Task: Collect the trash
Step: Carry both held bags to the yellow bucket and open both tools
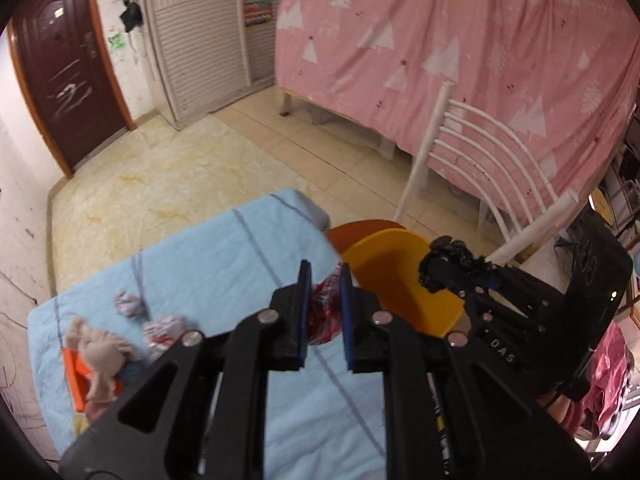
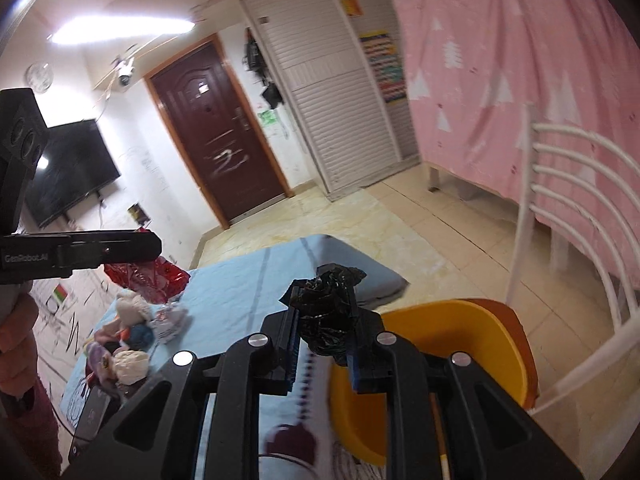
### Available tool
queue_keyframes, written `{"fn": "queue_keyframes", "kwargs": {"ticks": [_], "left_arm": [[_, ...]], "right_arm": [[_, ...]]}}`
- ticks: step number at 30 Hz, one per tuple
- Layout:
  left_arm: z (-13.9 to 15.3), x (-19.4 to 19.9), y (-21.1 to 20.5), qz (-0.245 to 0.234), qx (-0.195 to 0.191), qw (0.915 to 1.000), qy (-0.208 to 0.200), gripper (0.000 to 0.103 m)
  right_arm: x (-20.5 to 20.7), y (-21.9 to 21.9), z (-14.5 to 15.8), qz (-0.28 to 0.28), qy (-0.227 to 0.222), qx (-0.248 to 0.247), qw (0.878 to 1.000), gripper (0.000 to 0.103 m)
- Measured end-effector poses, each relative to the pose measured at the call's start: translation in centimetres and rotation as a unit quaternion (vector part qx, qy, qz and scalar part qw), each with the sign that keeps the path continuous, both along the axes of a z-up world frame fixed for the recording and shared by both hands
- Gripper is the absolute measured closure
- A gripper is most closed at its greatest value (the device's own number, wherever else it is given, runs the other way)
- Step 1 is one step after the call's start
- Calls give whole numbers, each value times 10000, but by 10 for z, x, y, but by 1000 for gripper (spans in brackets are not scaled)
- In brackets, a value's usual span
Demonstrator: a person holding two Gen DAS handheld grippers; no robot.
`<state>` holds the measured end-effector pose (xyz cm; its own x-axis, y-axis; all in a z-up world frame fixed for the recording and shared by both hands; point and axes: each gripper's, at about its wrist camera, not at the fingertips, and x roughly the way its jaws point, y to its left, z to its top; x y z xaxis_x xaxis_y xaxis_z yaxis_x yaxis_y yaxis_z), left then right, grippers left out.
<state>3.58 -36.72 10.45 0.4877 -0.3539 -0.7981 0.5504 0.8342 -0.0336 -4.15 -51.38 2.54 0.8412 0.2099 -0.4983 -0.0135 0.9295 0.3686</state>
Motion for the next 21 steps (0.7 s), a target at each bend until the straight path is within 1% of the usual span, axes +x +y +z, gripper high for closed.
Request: {"fn": "queue_keyframes", "kwargs": {"ticks": [1,3,4,8,10,13,14,15,16,17,18,19,20,21], "left_arm": [[-3,1,-12,-64,17,10000,44,91],[-11,4,-35,-182,63,9996,182,91],[-16,6,-47,-235,93,9994,252,91],[-32,13,-79,-384,166,9980,474,91],[-39,17,-90,-452,182,9973,555,91],[-47,23,-106,-441,293,9965,645,89],[-50,24,-111,-454,309,9960,701,88],[-52,26,-111,-452,326,9957,740,83],[-54,27,-114,-429,334,9956,767,76],[-55,28,-115,-411,325,9955,787,73],[-55,28,-116,-402,333,9955,789,69],[-56,28,-117,-380,344,9956,779,68],[-56,29,-116,-366,344,9956,785,67],[-56,29,-115,-352,346,9957,787,67]], "right_arm": [[1,-8,-6,-77,41,34,10000,90],[5,-17,-14,-294,136,-50,9995,90],[7,-20,-18,-304,173,2,9994,90],[8,-36,-37,-392,367,36,9985,90],[10,-44,-45,-405,457,146,9980,90],[11,-51,-50,-497,536,152,9972,89],[11,-53,-53,-525,554,165,9969,88],[10,-56,-55,-547,566,176,9967,87],[12,-55,-55,-558,577,172,9966,85],[14,-57,-54,-569,586,168,9965,84],[13,-57,-55,-583,591,166,9964,78],[13,-57,-55,-591,584,165,9964,70],[12,-56,-55,-592,566,157,9965,65],[12,-55,-54,-596,549,149,9966,51]]}}
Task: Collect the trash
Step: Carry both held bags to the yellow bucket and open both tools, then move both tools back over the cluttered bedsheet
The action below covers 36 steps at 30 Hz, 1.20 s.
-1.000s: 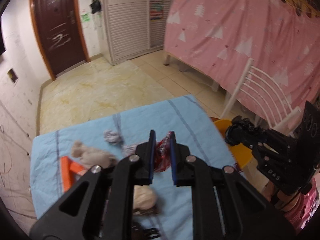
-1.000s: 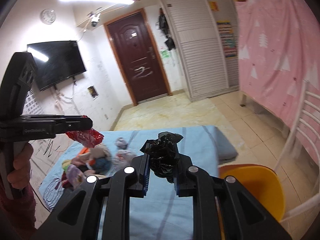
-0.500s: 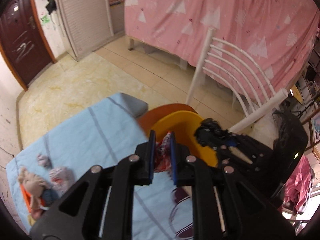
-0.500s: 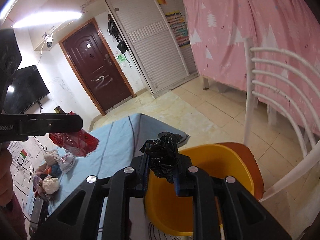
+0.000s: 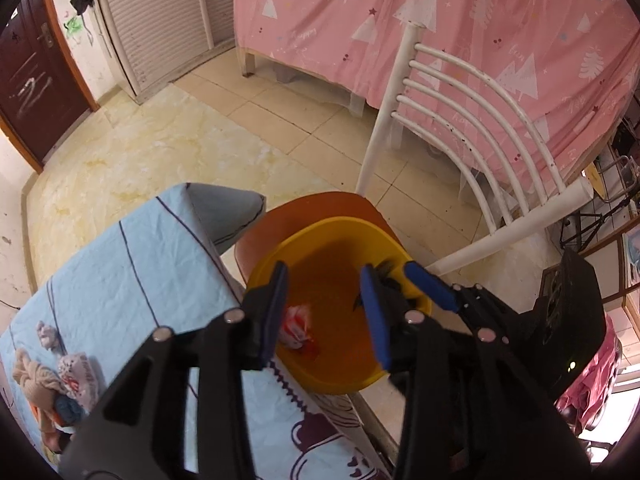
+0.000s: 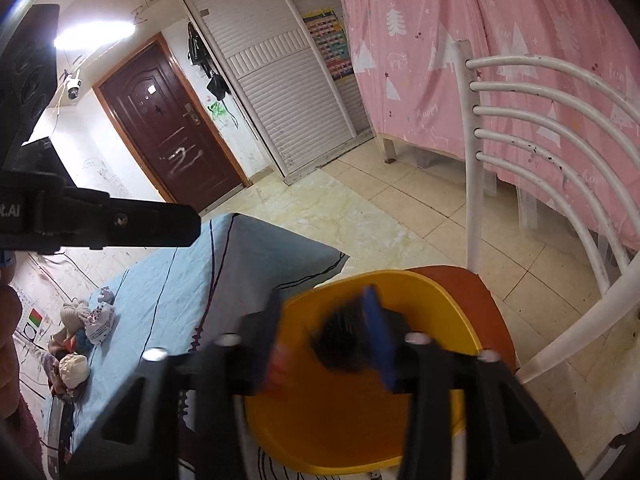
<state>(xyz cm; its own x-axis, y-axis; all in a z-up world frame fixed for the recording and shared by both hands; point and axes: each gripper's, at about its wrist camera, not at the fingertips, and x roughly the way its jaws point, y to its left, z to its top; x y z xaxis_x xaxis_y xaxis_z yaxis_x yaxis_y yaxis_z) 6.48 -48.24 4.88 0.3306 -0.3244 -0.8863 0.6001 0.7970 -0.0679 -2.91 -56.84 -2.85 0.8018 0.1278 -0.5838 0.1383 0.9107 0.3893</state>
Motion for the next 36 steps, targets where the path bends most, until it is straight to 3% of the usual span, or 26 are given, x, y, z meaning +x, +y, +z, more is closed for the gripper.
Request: {"fn": "queue_keyframes", "kwargs": {"ticks": [1,3,16,19,36], "left_arm": [[0,0,0,11,16,10000,-16,67],[3,-1,3,33,35,10000,-57,67],[46,-4,46,211,-22,9986,-482,65],[59,-2,75,389,23,9969,-681,56],[124,9,262,1571,211,9784,-1330,50]], "right_arm": [[-1,0,2,-22,-35,-14,10000,39],[-3,0,3,-39,-89,-24,10000,34],[-5,28,23,148,-252,-235,9993,33],[-5,43,29,287,-296,-347,9985,33],[3,128,61,922,-314,-855,9916,33]]}}
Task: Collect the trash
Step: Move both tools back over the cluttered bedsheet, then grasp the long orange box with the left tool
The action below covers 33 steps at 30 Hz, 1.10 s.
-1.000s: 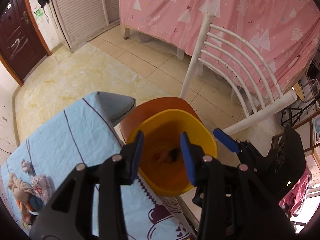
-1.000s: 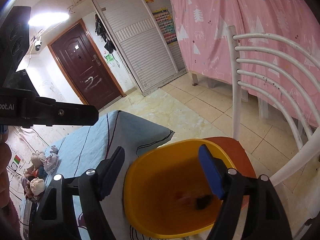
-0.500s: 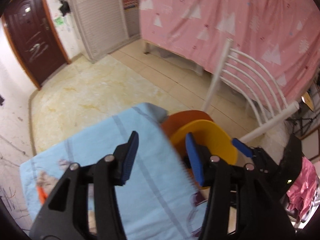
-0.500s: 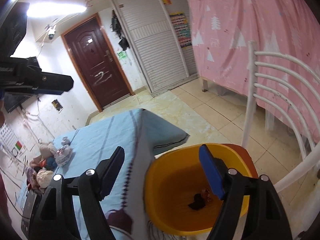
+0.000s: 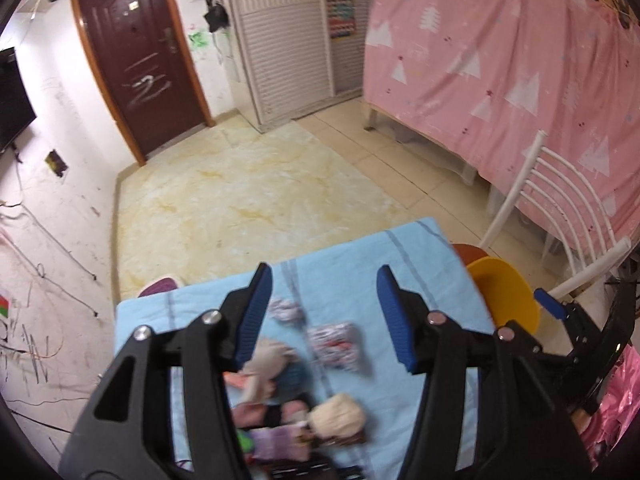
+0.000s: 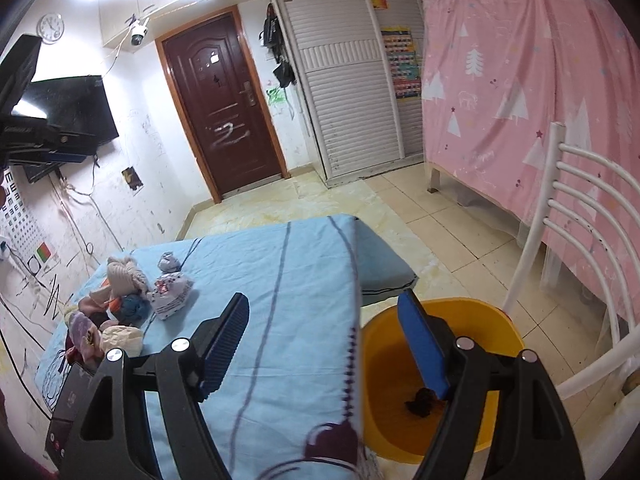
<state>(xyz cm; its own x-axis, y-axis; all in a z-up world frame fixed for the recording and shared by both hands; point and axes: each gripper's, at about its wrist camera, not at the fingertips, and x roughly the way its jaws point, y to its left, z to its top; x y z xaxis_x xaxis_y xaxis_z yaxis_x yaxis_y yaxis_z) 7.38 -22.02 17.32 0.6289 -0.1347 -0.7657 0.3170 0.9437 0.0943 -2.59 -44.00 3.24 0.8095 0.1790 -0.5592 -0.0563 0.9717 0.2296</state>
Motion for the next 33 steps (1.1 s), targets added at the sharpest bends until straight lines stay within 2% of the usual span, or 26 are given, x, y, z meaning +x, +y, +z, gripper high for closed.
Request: {"fn": "queue_keyframes", "kwargs": {"ticks": [7,12,17,22,26,33], "left_arm": [[-12,1,68,279,-101,9994,198,48],[-33,9,115,459,-284,9974,483,45],[-62,14,150,632,-294,9950,721,45],[-97,18,175,672,-276,9919,1038,44],[-125,23,193,625,-431,9874,1390,44],[-155,24,198,528,-375,9843,1641,45]], "right_arm": [[17,51,9,351,58,-342,9988,33],[30,86,10,572,130,-521,9969,32],[47,120,8,799,263,-633,9944,32],[64,148,4,987,403,-701,9918,32],[78,167,-1,1081,543,-685,9903,32],[92,191,-9,1232,713,-752,9870,32]]}}
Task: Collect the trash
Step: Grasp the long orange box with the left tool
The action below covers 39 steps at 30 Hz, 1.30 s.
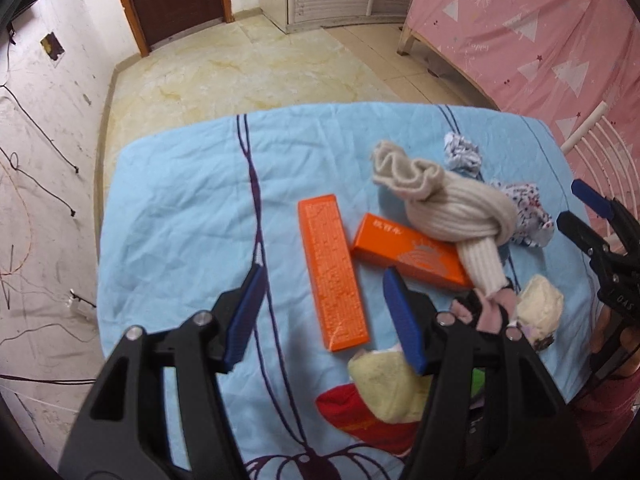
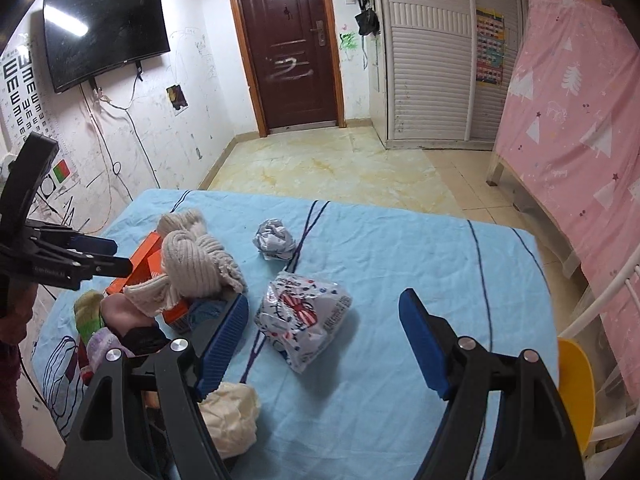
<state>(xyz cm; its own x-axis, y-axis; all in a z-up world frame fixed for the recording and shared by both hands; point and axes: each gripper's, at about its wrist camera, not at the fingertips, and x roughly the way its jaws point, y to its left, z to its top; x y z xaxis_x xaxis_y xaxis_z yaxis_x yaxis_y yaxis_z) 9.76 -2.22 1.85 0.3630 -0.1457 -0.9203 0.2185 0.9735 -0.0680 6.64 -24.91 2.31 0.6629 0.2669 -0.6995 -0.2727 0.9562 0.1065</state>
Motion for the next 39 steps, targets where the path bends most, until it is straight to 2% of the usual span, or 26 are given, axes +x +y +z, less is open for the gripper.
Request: {"fn": "queue_keyframes", "kwargs": {"ticks": [6,11,13,19,21,22,26,27,39], "left_arm": [[-20,-1,-4,-84,112,9999,60,45],[-29,-6,-5,-94,204,9997,36,60],[-30,-8,-4,-81,250,9997,-9,69],[-30,-10,-5,-12,296,9995,-98,81],[-29,-8,-4,51,293,9995,-125,81],[-29,-8,-3,72,300,9994,-141,81],[-27,-7,0,278,371,9987,-225,81],[-25,-8,2,325,390,9984,-254,81],[21,-28,8,631,461,9945,-701,81]], "right_arm": [[13,14,-11,78,163,-225,9996,32],[21,17,-22,138,337,-175,9992,32],[23,18,-25,151,386,-167,9990,32],[28,24,-31,241,414,-277,9985,32],[30,25,-34,252,453,-289,9982,35],[31,26,-38,273,520,-285,9979,45],[30,28,-41,299,533,-307,9977,56],[28,28,-40,294,506,-300,9978,61],[2,3,-6,173,-90,62,9998,63]]}}
